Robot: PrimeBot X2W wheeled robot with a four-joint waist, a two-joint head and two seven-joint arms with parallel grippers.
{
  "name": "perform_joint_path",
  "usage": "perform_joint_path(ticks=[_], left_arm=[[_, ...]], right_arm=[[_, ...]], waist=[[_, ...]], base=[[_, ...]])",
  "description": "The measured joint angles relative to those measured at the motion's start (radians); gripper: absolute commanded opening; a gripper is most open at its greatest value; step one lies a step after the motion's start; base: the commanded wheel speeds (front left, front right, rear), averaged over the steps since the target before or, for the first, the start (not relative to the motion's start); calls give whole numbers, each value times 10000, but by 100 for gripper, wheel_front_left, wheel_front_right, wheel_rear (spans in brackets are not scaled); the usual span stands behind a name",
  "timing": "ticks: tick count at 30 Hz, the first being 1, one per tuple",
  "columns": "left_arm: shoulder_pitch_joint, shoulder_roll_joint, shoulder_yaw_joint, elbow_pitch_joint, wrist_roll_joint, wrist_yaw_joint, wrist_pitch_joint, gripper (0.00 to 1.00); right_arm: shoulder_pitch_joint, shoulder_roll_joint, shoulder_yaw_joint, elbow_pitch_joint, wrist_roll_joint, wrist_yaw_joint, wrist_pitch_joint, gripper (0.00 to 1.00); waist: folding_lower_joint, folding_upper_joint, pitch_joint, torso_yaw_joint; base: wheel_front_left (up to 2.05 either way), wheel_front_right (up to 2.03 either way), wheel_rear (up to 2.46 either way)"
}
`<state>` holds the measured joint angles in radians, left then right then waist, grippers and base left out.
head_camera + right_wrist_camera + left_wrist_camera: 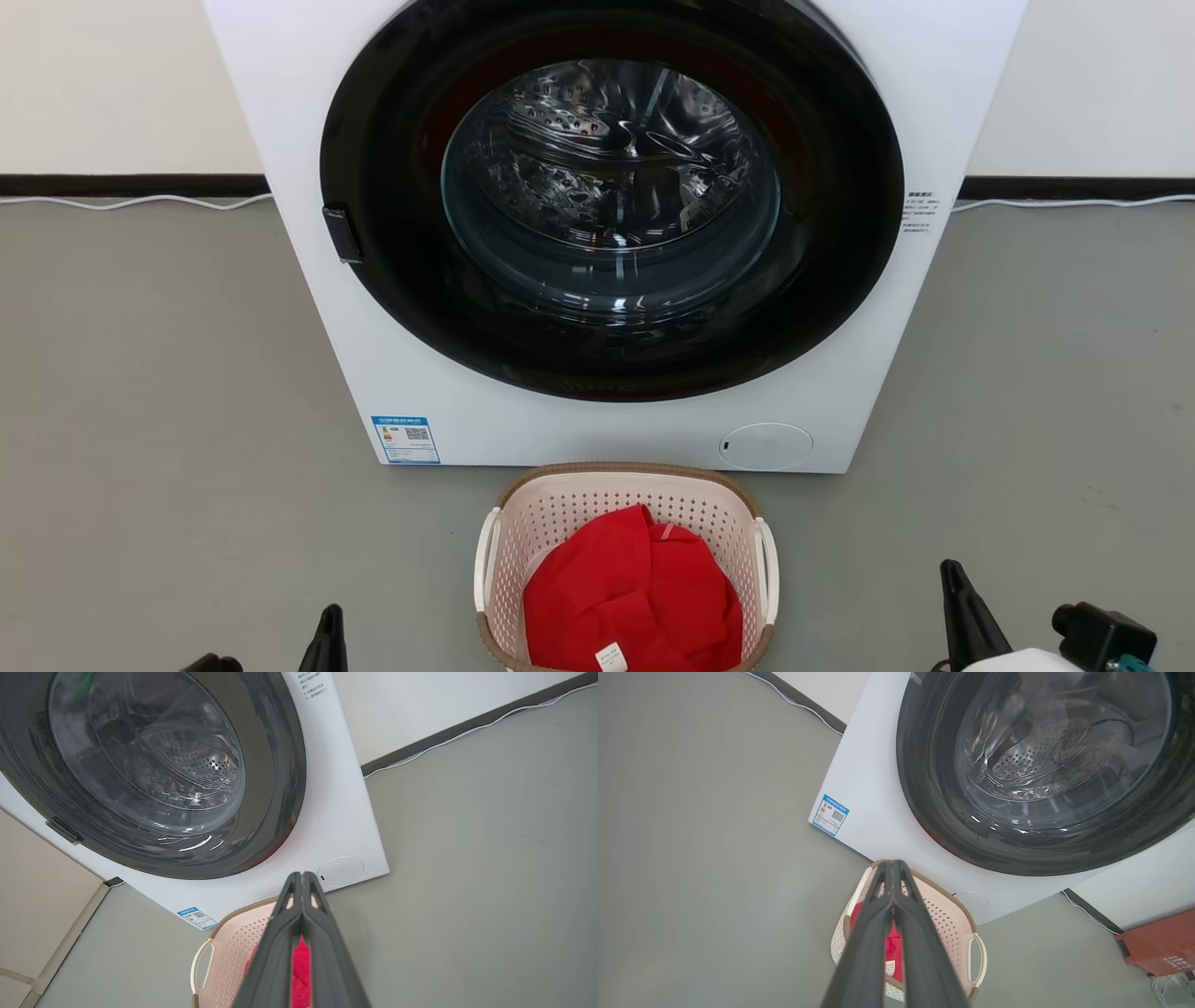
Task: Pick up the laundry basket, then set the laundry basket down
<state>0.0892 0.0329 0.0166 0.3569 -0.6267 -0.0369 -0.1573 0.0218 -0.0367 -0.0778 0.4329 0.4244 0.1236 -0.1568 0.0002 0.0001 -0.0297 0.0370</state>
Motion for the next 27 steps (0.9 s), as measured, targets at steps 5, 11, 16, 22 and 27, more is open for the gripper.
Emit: perform_joint_path(ticks=[5,11,16,22,27], left_arm=[[-164,2,33,-54,-533,-15,144,0],[-188,2,94,-100,-1152,-82,305,0],[-248,4,125,-142,-1672,-163,441,0],[-378,6,153,-198,-2291,-174,619,0],[-394,8,178,-224,-2677,-182,740,0]], right_arm=[[-26,0,-42,-67,623,0,173,0],[-34,0,-81,-165,1377,0,336,0],[-81,0,-109,-274,2010,0,437,0],[-86,0,-144,-349,2763,0,614,0],[-123,-2,-167,-414,3267,0,754,0]], waist=[[0,0,18,-20],[0,0,39,-44],[0,0,56,-64],[-1,0,77,-88],[-1,0,91,-104]], base=[[0,0,0],[0,0,0],[0,0,0],[0,0,0],[0,0,0]])
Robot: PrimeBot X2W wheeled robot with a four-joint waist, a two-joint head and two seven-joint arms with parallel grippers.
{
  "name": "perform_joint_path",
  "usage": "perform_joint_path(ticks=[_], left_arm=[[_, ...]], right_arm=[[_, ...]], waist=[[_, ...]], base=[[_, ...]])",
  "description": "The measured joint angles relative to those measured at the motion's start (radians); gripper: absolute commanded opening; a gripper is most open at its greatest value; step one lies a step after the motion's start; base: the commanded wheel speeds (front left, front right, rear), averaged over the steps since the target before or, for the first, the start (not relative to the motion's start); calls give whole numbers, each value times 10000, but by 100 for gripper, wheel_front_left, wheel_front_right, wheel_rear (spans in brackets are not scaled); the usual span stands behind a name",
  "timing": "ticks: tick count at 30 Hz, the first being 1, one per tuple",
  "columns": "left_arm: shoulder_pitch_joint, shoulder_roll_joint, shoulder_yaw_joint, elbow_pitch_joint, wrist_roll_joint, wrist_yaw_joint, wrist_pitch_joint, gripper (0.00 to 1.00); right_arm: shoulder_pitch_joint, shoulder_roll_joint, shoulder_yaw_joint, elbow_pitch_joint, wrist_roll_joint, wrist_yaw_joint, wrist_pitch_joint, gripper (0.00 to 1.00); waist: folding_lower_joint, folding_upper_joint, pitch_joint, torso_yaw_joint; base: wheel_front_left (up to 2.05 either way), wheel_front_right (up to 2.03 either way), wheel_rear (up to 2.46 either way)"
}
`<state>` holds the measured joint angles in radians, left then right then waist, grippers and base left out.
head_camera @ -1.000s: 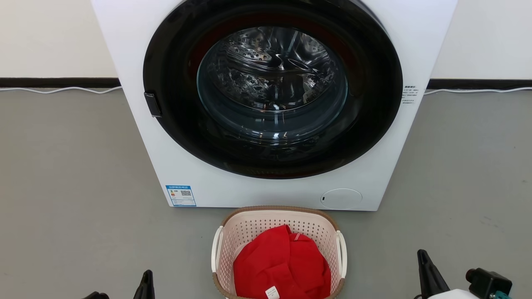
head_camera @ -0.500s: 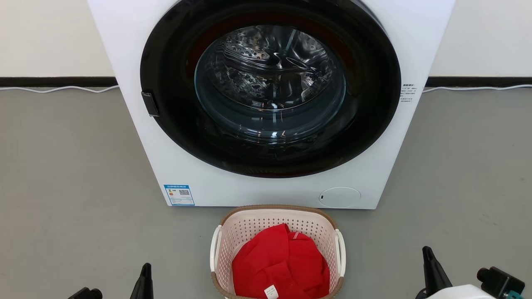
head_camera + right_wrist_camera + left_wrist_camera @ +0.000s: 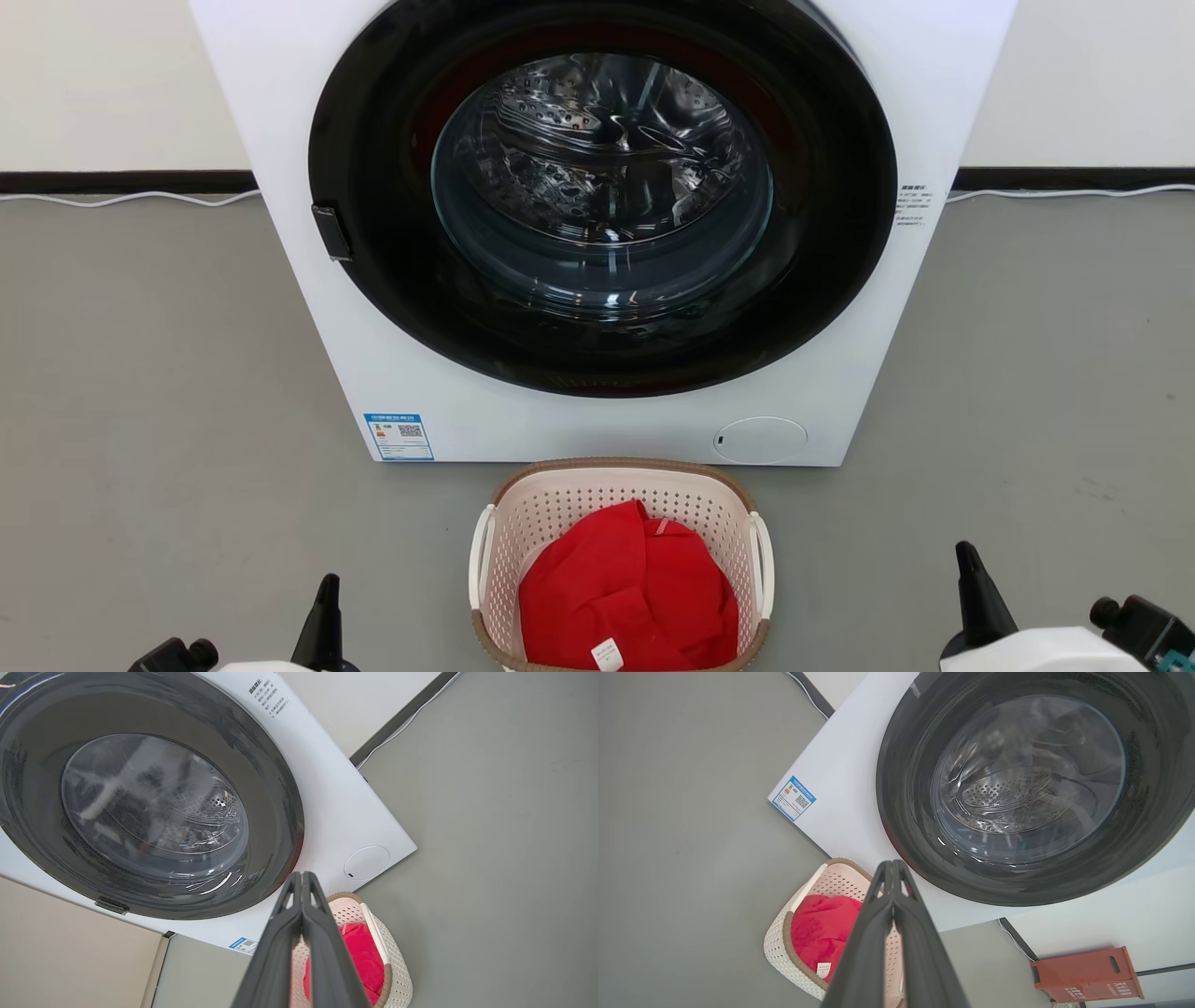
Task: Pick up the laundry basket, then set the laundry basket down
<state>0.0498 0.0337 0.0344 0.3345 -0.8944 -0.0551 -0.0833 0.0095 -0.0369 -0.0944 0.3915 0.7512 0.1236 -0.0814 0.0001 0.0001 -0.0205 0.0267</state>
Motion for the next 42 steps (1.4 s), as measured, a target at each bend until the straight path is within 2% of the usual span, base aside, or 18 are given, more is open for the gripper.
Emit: perform_joint_path(ticks=[42], left_arm=[[-634,17,311,-374,-4477,-431,1243,0]], right_arm=[[-390,-4,-259,-704,5402,-2,1164,0]], waist=[[0,0,152,-172]], base=[[0,0,0]])
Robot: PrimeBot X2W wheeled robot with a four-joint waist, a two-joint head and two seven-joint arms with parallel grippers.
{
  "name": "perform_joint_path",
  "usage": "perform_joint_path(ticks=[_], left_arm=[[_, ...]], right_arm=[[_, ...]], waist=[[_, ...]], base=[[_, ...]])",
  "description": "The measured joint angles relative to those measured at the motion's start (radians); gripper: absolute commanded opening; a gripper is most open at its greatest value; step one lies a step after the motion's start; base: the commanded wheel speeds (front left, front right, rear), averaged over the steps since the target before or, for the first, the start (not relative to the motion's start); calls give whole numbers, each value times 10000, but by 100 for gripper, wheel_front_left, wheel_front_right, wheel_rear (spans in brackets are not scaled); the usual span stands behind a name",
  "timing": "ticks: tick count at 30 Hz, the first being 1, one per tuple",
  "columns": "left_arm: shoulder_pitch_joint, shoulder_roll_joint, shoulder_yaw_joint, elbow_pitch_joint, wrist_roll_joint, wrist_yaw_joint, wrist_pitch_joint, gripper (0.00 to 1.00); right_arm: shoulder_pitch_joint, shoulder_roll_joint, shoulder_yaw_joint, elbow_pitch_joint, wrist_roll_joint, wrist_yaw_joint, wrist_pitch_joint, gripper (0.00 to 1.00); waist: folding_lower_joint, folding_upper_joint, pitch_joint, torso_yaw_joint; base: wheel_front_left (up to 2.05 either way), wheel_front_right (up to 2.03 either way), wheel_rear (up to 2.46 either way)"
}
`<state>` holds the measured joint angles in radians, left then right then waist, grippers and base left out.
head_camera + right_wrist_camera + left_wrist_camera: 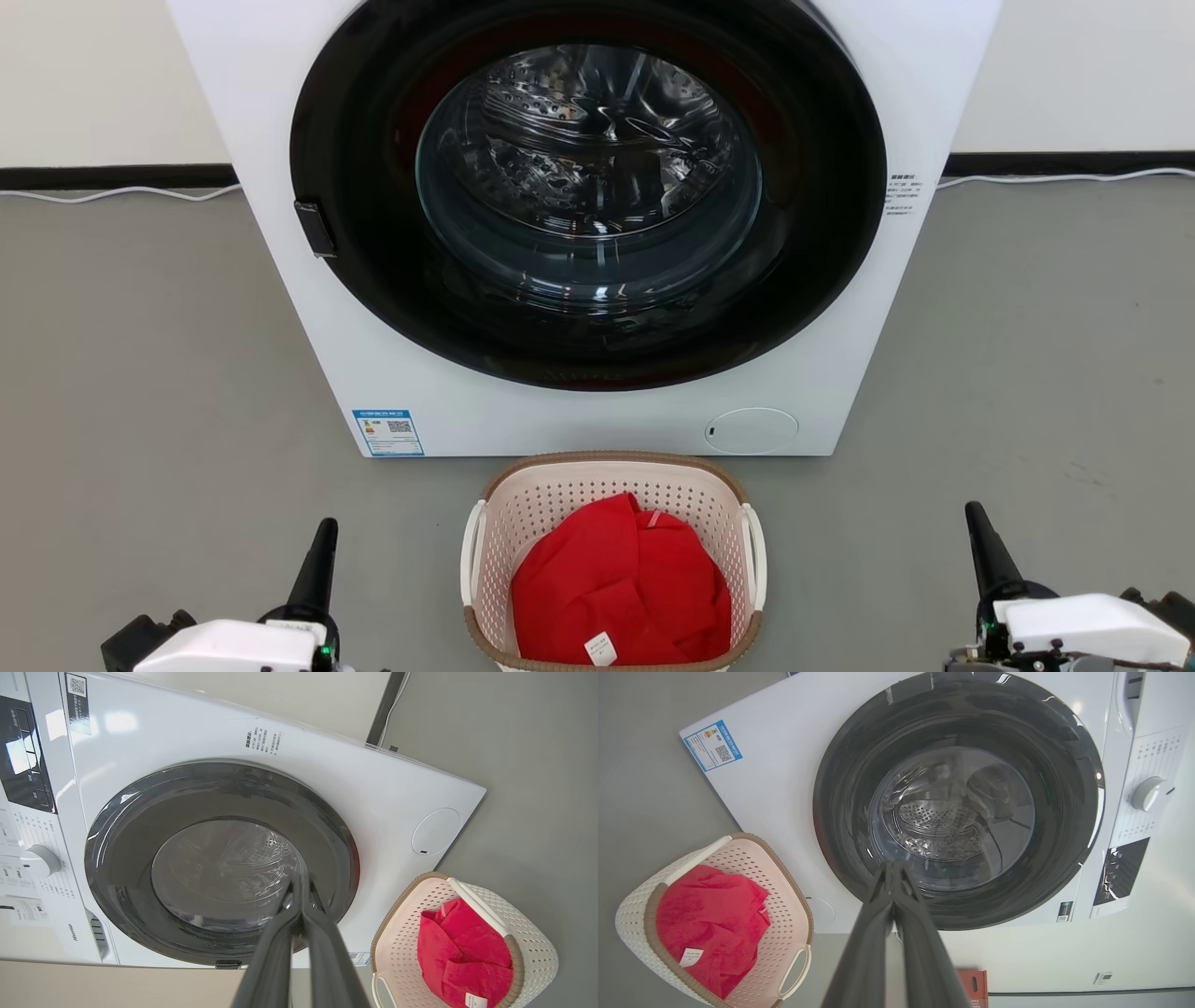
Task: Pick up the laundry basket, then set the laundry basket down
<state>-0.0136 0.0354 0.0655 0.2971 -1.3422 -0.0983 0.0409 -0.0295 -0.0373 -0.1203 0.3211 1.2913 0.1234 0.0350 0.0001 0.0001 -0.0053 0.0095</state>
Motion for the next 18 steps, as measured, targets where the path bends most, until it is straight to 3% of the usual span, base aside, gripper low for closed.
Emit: perform_joint_path(ticks=[18], left_arm=[[-292,12,128,-153,-1873,-180,516,0]], right_arm=[[-192,-4,-88,-297,2234,0,487,0]], waist=[[0,0,63,-71]], base=[[0,0,0]])
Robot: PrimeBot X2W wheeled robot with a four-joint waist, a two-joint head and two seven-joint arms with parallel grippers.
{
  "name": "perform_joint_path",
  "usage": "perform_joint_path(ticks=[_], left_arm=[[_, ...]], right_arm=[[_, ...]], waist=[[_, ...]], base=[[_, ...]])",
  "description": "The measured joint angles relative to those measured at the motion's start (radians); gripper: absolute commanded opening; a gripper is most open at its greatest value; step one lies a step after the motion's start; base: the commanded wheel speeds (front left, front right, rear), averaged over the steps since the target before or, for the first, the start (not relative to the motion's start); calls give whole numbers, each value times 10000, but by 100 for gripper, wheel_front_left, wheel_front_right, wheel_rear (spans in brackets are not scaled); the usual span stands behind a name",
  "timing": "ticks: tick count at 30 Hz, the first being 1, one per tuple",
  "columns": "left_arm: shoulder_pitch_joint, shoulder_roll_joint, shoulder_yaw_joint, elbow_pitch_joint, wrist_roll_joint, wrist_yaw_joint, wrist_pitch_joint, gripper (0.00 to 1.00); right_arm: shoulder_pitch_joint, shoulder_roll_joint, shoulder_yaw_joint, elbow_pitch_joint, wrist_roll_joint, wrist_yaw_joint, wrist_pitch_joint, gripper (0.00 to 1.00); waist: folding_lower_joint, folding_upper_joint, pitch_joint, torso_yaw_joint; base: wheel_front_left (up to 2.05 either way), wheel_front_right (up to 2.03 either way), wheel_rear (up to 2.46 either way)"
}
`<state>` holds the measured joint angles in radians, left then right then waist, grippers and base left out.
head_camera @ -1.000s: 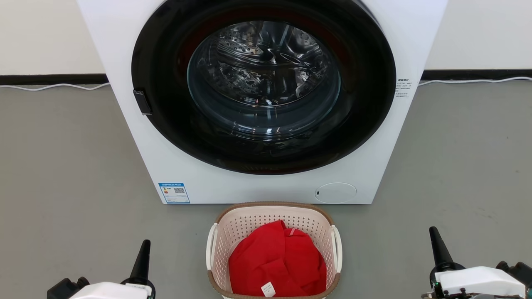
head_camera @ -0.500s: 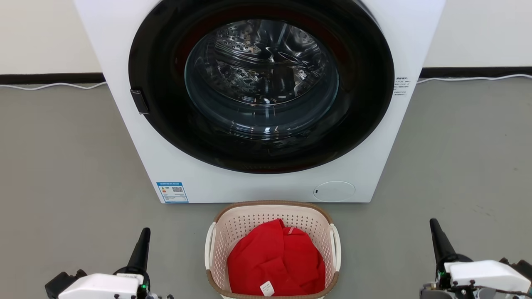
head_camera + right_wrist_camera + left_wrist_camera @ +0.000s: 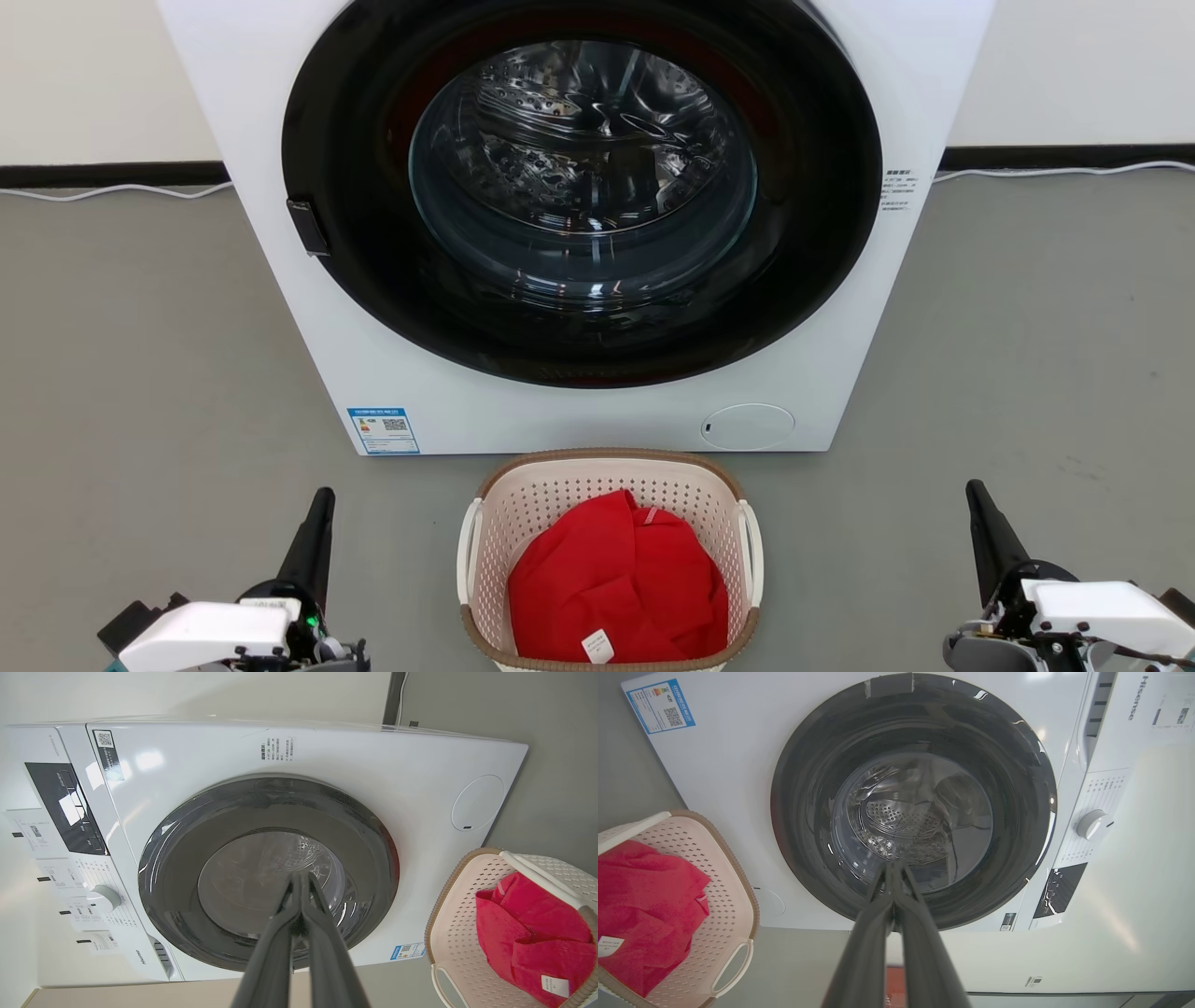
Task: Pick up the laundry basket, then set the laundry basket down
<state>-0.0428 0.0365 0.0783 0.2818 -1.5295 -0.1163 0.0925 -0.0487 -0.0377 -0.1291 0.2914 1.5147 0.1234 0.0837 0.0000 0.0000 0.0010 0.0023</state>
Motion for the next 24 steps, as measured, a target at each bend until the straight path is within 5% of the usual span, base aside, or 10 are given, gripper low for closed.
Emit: perform_joint_path(ticks=[7,24], left_arm=[[-93,0,35,-56,-688,-46,144,0],[-93,2,46,-67,-732,-69,144,0]], right_arm=[[-83,-4,-29,-130,853,0,188,0],[-182,-8,-35,-155,878,0,190,0]], waist=[[0,0,21,-24],[0,0,21,-24]], base=[[0,0,0],[0,0,0]])
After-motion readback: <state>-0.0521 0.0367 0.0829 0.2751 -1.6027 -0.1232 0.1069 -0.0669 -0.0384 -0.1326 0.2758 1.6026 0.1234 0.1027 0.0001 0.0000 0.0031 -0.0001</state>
